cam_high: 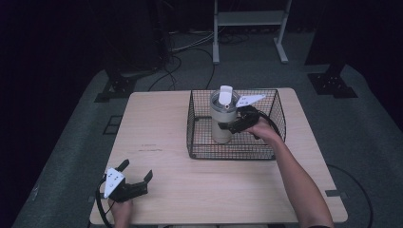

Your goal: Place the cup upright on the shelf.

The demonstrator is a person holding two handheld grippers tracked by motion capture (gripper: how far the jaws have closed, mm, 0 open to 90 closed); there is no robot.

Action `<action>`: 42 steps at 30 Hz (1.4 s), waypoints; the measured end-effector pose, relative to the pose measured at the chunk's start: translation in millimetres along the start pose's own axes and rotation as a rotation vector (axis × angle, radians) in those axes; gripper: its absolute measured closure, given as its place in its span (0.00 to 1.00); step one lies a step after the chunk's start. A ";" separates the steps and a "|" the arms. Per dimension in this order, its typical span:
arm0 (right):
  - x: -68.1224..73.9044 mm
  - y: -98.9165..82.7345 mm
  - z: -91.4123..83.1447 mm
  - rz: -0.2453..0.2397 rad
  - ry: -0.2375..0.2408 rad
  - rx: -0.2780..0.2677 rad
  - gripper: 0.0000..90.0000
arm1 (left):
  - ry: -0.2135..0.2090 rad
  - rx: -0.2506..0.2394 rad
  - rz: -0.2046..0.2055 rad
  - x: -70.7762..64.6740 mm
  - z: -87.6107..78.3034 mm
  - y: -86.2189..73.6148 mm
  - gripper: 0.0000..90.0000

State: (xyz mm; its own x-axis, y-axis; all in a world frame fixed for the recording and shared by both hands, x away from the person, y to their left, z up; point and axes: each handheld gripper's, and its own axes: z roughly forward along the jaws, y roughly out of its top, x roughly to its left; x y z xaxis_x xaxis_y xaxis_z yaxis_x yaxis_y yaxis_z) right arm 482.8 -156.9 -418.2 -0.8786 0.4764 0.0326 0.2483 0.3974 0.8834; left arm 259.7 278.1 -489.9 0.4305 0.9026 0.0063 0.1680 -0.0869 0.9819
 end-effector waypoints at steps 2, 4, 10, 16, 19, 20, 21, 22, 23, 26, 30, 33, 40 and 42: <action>0.9 0.7 -0.6 -0.007 -0.003 0.004 0.09 | 0.001 0.000 -0.001 0.1 0.0 0.0 0.00; 1.2 0.9 -1.6 -0.008 -0.005 0.008 0.09 | 0.000 0.000 0.000 0.0 0.0 0.0 0.00; 1.3 1.4 -5.2 -0.011 -0.009 0.014 0.09 | 0.001 0.000 0.000 0.0 0.1 0.0 0.00; 2.3 2.9 -9.1 -0.005 -0.010 0.014 0.09 | 0.000 0.002 0.002 -0.3 0.4 0.1 0.00; 2.9 3.4 -11.0 -0.001 -0.013 0.020 0.09 | 0.002 0.000 0.002 -0.7 0.3 0.0 0.00; 3.2 3.7 -12.1 0.000 -0.014 0.023 0.09 | 0.002 0.000 0.001 -0.7 0.3 0.0 0.00; 3.7 4.1 -13.6 -0.001 -0.016 0.024 0.09 | 0.002 0.001 0.002 -0.5 0.3 0.0 0.00; 4.7 4.8 -17.3 0.005 -0.019 0.024 0.09 | 0.002 0.001 0.002 -0.5 0.4 0.0 0.00; 4.7 4.8 -17.3 0.005 -0.019 0.024 0.09 | 0.002 0.001 0.001 -0.6 0.6 0.1 0.00; 6.7 6.5 -26.1 0.014 -0.029 0.037 0.09 | 0.004 0.004 0.005 -0.9 0.8 0.2 0.00; 7.6 7.4 -32.1 0.021 -0.030 0.045 0.09 | 0.005 0.003 0.006 -1.3 0.4 0.1 0.00; 8.3 9.0 -38.9 0.033 -0.043 0.045 0.09 | 0.004 0.003 0.006 -1.4 0.4 0.1 0.00; 10.3 14.0 -53.0 0.046 -0.061 0.034 0.09 | 0.005 0.001 0.008 -1.7 0.1 -0.1 0.00; 10.4 14.9 -57.0 0.051 -0.069 0.036 0.09 | 0.005 0.002 0.007 -1.7 0.3 -0.1 0.00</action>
State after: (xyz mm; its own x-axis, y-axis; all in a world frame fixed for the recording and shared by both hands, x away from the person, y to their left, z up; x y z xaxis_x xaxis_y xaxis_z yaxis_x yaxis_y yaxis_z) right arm 454.1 -190.8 -378.0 -0.8347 0.5490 0.0433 0.3072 0.3989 0.8640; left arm 259.2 276.5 -490.0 0.4268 0.9043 0.0140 0.1665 -0.0938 0.9816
